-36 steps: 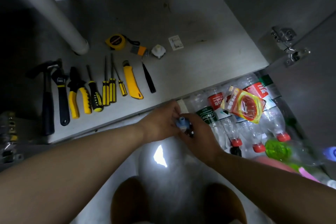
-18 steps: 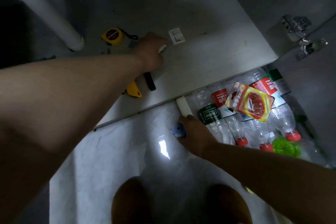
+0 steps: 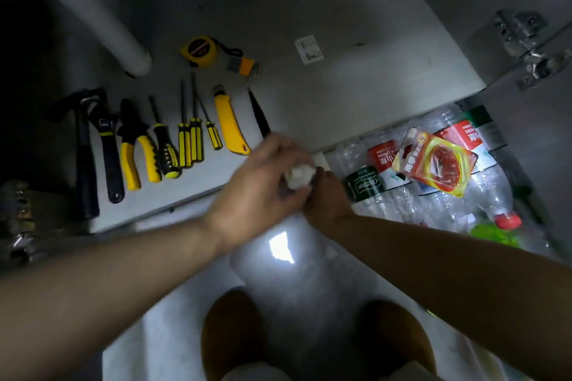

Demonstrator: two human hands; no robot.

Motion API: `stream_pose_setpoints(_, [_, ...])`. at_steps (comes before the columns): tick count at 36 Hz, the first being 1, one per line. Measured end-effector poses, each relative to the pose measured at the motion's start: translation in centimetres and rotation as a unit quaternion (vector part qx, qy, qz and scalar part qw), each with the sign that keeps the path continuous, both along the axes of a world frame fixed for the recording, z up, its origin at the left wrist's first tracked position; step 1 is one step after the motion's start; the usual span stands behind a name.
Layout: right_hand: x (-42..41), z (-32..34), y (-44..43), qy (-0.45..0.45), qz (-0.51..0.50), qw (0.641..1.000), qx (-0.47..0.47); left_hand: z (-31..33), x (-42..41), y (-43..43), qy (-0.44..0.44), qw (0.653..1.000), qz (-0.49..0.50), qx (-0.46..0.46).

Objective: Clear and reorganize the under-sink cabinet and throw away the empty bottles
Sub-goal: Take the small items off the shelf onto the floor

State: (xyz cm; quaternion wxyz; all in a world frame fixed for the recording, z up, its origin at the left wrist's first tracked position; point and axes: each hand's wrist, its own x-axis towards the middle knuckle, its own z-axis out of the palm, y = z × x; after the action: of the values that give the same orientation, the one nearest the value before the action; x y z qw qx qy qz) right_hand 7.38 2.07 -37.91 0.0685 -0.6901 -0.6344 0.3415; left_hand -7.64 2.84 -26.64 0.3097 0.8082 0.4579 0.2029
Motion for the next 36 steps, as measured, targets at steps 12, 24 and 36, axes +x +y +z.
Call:
stream_pose_setpoints(12, [5.4, 4.0, -4.5, 0.113, -0.029, 0.986, -0.121, -9.1, 1.4, -4.8, 0.037, 0.926, 0.189, -0.323])
stream_pose_setpoints(24, [4.9, 5.7, -1.9, 0.037, 0.029, 0.973, -0.226, -11.2, 3.0, -2.2, -0.019, 0.866, 0.279, -0.415])
stream_pose_setpoints(36, [3.2, 3.4, -5.4, 0.315, -0.178, 0.886, -0.290, -11.2, 1.9, -1.0, -0.193, 0.804, 0.310, -0.470])
